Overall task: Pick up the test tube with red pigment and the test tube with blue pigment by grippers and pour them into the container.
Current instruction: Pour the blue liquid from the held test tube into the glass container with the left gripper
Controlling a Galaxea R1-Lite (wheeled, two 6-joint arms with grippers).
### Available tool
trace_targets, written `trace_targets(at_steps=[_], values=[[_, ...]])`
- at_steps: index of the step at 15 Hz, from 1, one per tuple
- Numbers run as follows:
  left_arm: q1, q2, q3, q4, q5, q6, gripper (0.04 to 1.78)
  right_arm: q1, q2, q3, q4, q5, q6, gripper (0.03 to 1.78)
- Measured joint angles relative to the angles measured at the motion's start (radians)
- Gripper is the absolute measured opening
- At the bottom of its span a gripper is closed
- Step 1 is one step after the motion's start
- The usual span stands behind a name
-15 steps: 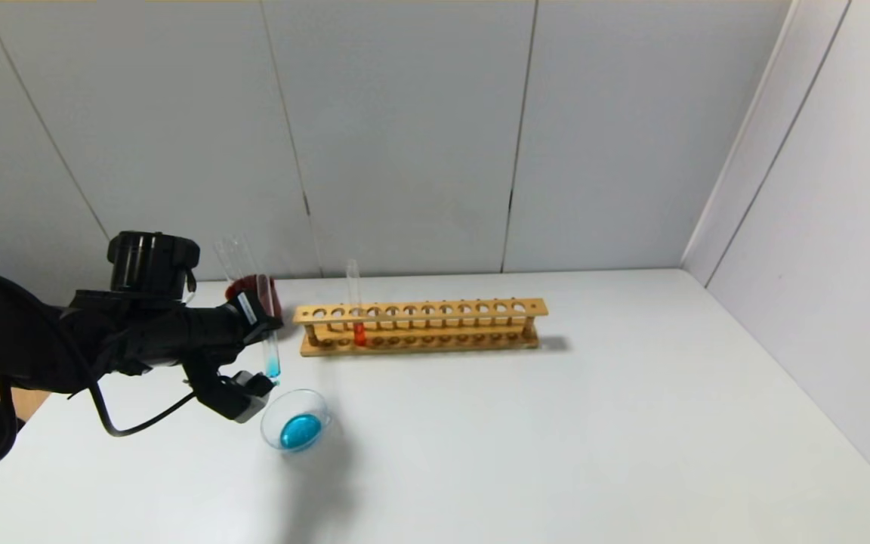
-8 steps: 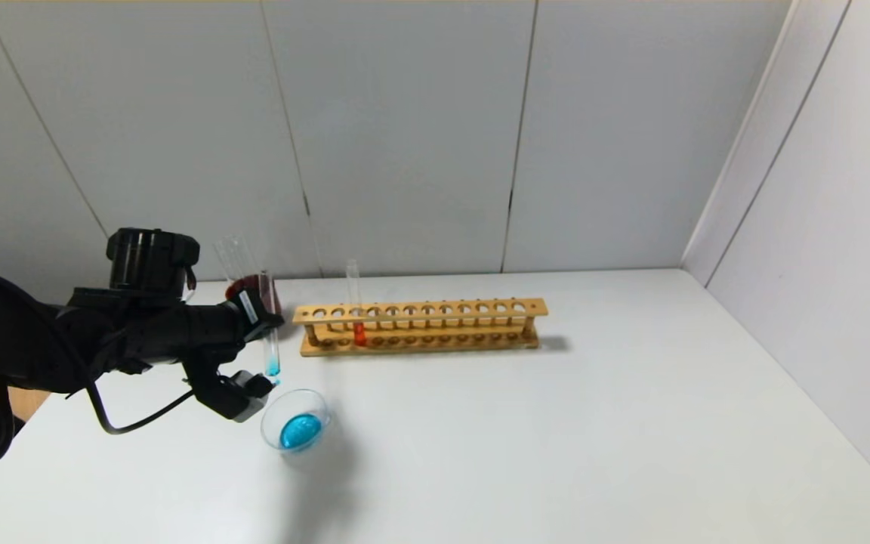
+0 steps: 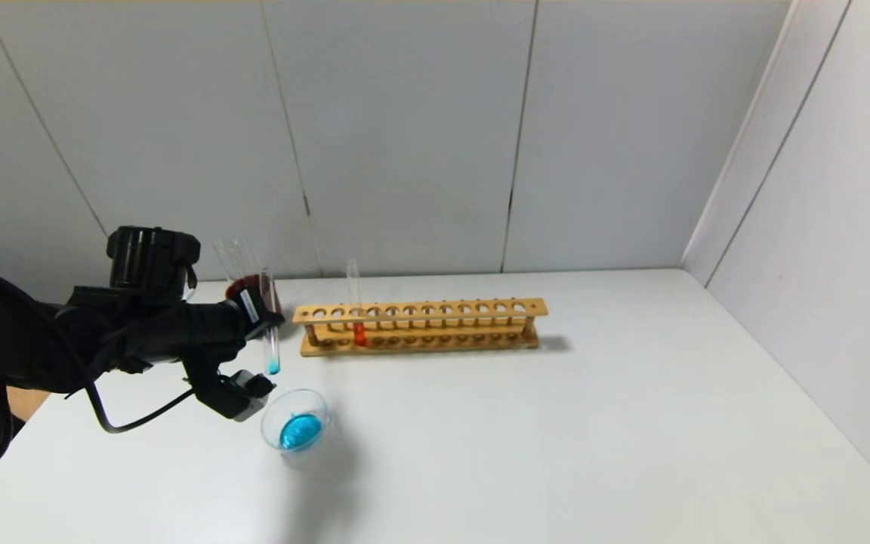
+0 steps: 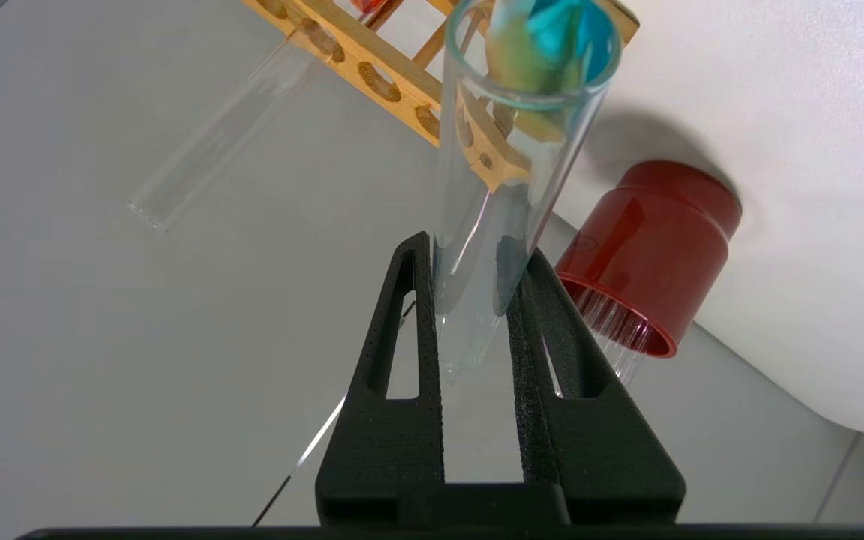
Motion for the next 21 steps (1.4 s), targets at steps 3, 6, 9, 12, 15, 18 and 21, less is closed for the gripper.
trace_targets(at_steps=[3,6,9,12,15,18,21], values=[[-0.001,-0.004,0.0,0.001,0.005,0.014,0.32,0.0,0.0,0.0,0.0,0.0,0.0,1.75],[-0.001,-0.004,0.0,0.001,0.006,0.016,0.32,0.0,0.0,0.0,0.0,0.0,0.0,1.75],[-0.004,-0.004,0.0,0.0,0.011,0.015,0.32,0.0,0.0,0.0,0.0,0.0,0.0,1.75],[-0.015,-0.004,-0.003,0.0,0.023,0.016,0.32,0.0,0.0,0.0,0.0,0.0,0.0,1.75],[-0.026,-0.006,-0.003,0.0,0.037,0.031,0.32,0.0,0.0,0.0,0.0,0.0,0.0,1.75],[-0.028,-0.009,-0.005,0.0,0.053,0.071,0.32,0.0,0.0,0.0,0.0,0.0,0.0,1.75],[-0.028,-0.012,-0.005,-0.001,0.054,0.074,0.32,0.0,0.0,0.0,0.0,0.0,0.0,1.75]])
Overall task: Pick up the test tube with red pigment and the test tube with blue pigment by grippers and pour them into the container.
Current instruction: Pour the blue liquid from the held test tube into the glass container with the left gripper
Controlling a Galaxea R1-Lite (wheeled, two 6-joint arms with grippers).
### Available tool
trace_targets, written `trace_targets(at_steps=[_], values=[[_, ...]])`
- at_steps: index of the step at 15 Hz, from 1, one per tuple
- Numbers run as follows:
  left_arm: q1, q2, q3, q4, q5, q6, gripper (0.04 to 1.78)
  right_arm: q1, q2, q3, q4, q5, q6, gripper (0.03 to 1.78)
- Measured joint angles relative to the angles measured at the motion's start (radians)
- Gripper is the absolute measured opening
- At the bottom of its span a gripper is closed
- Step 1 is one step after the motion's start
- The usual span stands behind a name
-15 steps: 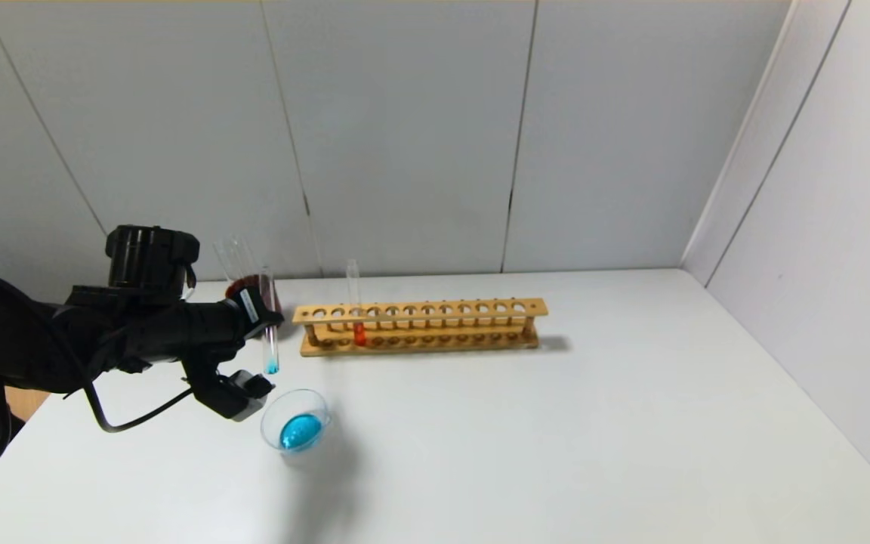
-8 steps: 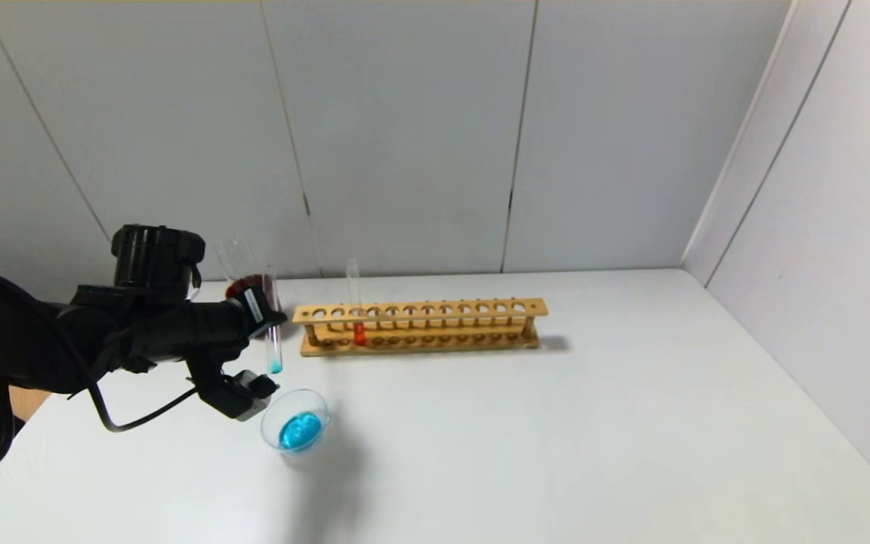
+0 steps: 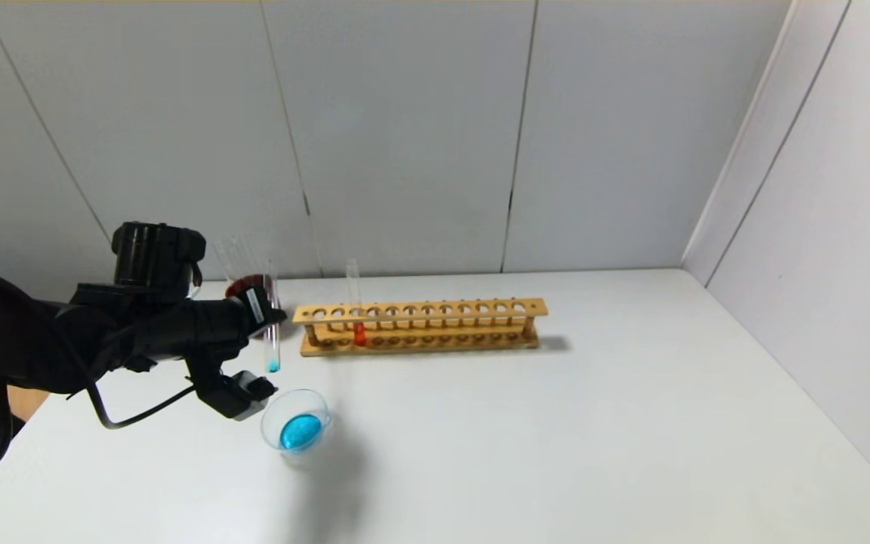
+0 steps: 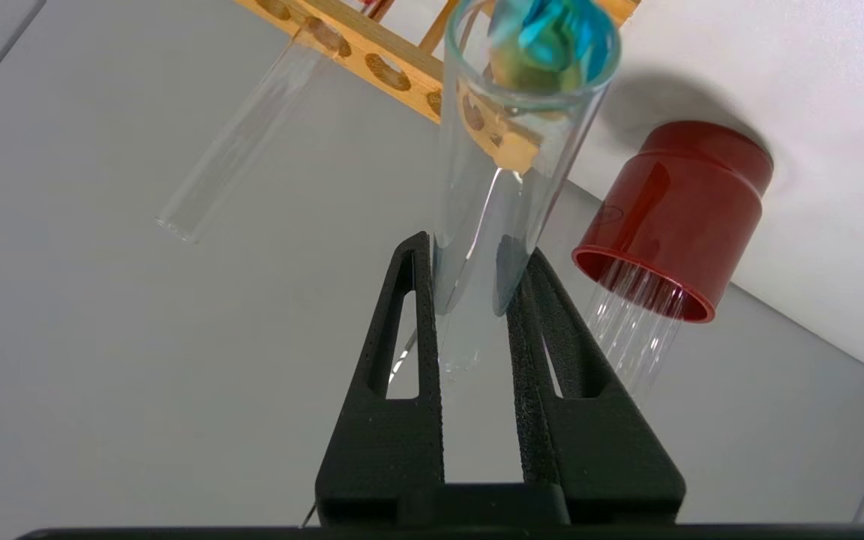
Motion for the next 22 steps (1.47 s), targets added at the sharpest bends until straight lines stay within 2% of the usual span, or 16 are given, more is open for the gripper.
trace_targets(at_steps=[8,22], values=[[-0.006,-0.009,0.001,-0.049,-0.005,0.047,0.32,0.0,0.0,0.0,0.0,0.0,0.0,1.75],[-0.016,-0.024,0.003,-0.056,-0.006,0.07,0.32,0.0,0.0,0.0,0.0,0.0,0.0,1.75]])
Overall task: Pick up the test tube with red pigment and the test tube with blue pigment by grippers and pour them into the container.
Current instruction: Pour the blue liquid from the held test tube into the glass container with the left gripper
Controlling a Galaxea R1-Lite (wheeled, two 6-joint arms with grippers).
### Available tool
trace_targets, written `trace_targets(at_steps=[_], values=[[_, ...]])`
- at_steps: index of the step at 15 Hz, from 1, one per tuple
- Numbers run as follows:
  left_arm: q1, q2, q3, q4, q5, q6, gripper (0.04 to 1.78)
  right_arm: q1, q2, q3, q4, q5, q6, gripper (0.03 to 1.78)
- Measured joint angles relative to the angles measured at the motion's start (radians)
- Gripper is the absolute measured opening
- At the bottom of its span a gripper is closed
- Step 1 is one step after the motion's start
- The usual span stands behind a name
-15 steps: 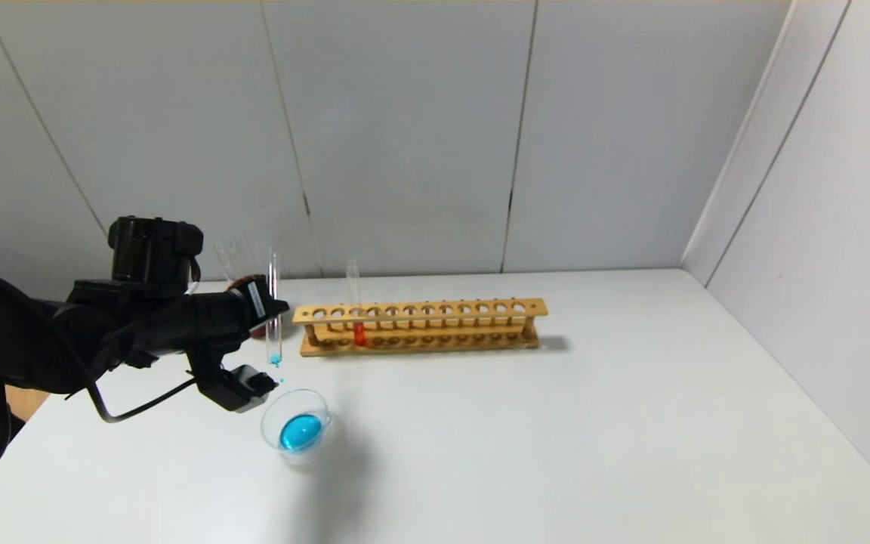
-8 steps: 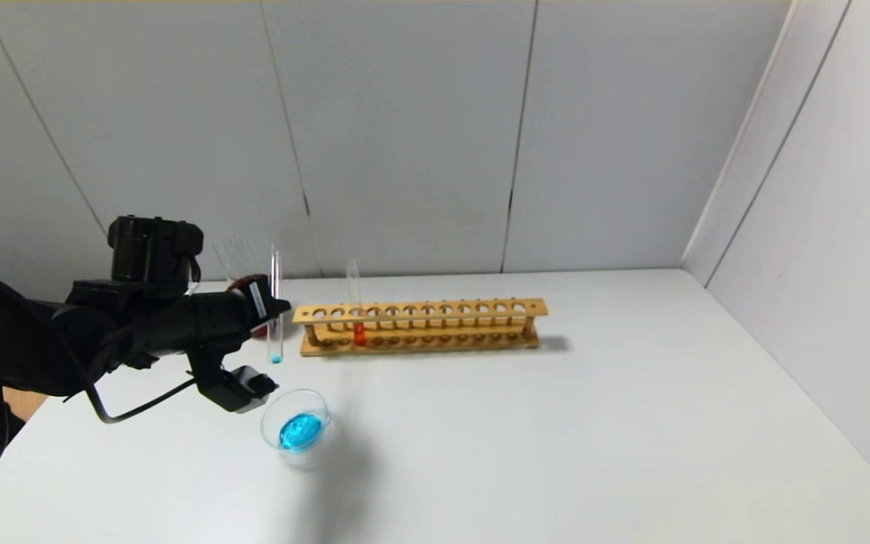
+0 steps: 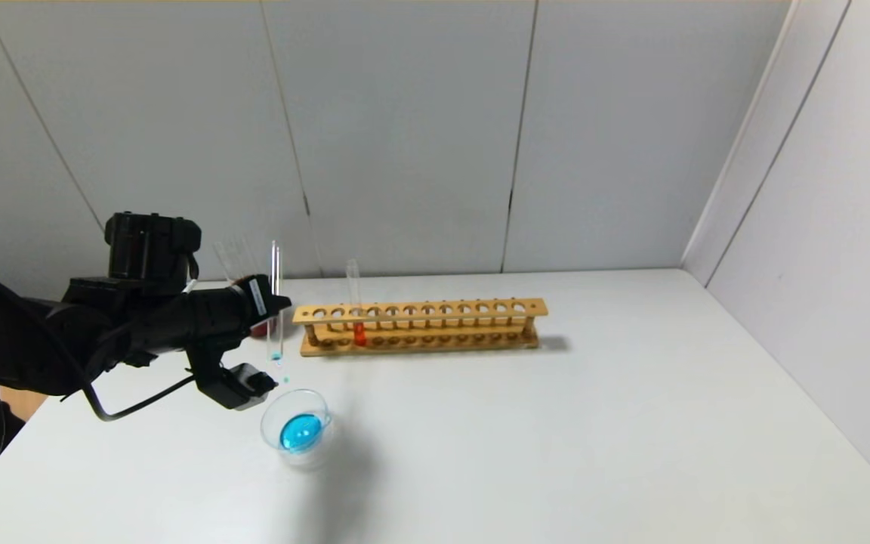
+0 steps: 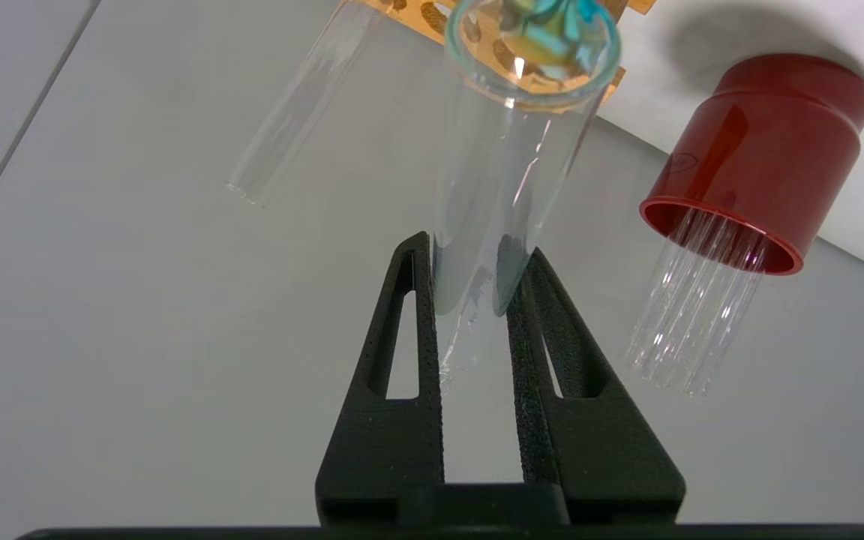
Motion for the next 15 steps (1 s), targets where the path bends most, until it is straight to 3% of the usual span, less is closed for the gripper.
trace_targets(at_steps=[11,15], values=[[0.0,-0.004,0.005,0.003,-0.003,-0.017,0.32,0.0,0.0,0.0,0.0,0.0,0.0,1.75],[0.01,-0.013,0.008,0.024,0.004,-0.173,0.32,0.0,0.0,0.0,0.0,0.0,0.0,1.75]])
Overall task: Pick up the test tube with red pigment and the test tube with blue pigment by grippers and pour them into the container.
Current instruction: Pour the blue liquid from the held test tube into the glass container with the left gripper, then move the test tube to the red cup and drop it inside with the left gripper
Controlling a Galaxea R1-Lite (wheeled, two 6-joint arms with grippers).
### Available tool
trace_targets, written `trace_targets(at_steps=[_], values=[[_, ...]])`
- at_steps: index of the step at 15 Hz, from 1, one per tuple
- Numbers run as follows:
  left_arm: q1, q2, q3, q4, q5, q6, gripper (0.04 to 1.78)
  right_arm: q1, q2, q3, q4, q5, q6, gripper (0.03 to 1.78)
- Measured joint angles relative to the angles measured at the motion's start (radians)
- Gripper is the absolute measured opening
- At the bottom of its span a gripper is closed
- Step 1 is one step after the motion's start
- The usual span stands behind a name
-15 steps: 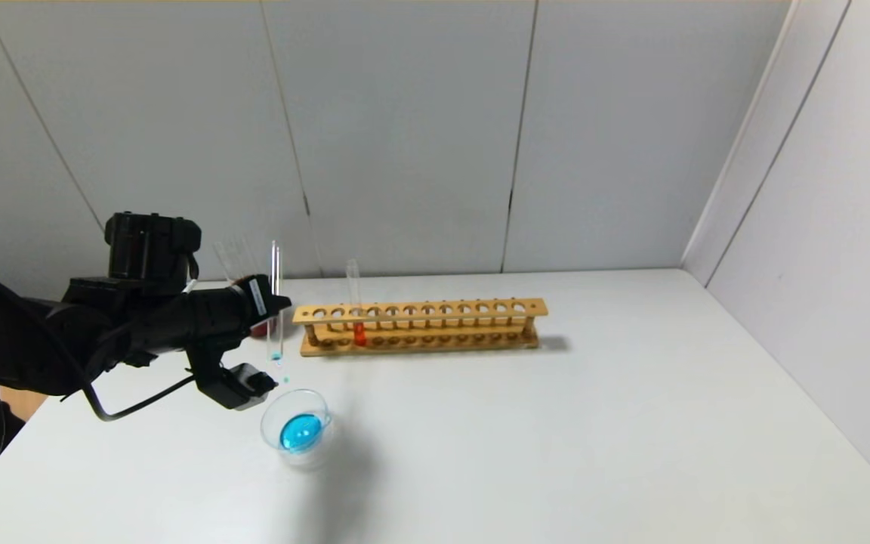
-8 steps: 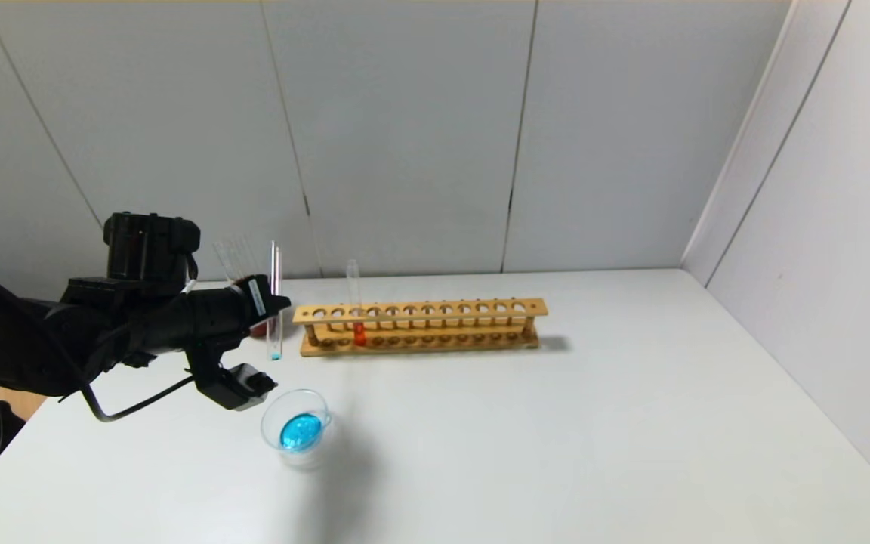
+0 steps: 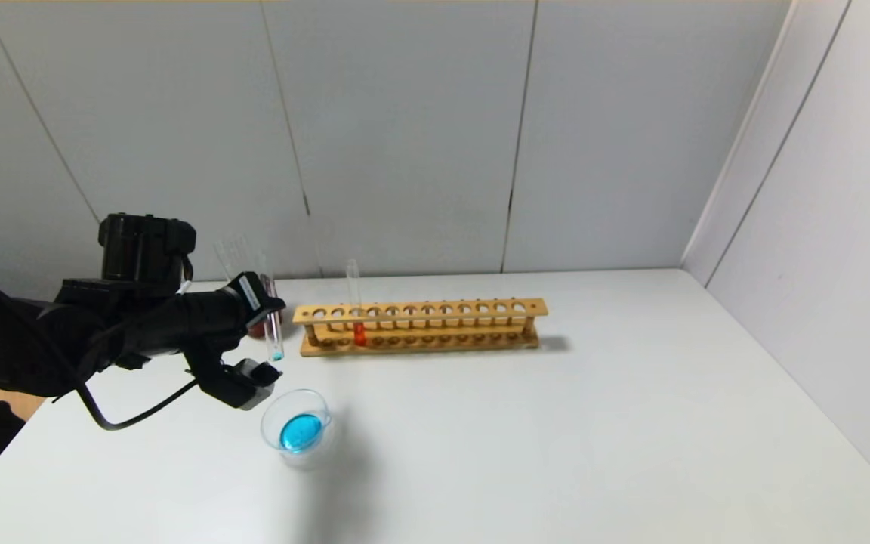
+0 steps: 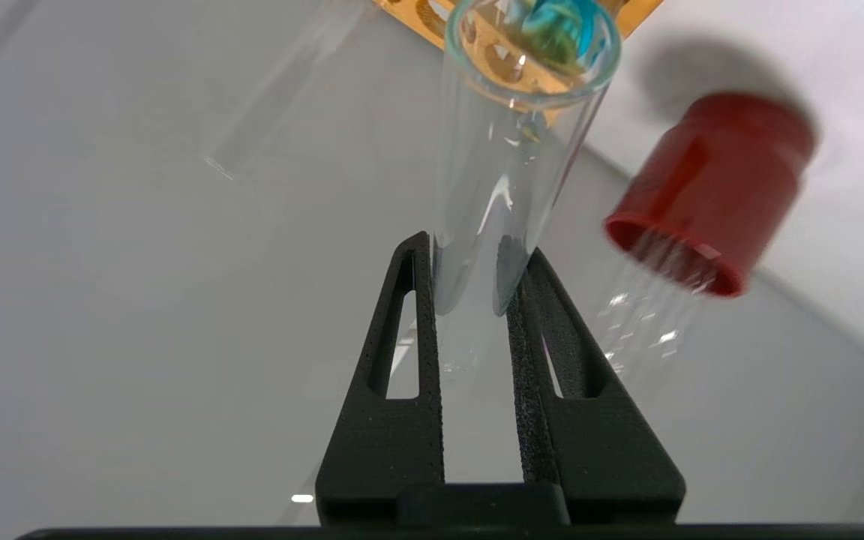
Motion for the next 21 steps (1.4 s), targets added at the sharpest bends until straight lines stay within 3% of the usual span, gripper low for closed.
trace_targets(at_steps=[4,12,19,21], values=[[0.012,-0.022,-0.02,0.088,0.064,-0.359,0.32,0.0,0.0,0.0,0.0,0.0,0.0,1.75],[0.056,-0.021,-0.17,0.146,0.068,-0.985,0.32,0.0,0.0,0.0,0.0,0.0,0.0,1.75],[0.037,-0.022,-0.359,0.449,0.016,-1.412,0.32,0.0,0.0,0.0,0.0,0.0,0.0,1.75],[0.028,-0.031,-0.421,0.557,-0.035,-1.517,0.32,0.0,0.0,0.0,0.0,0.0,0.0,1.75]])
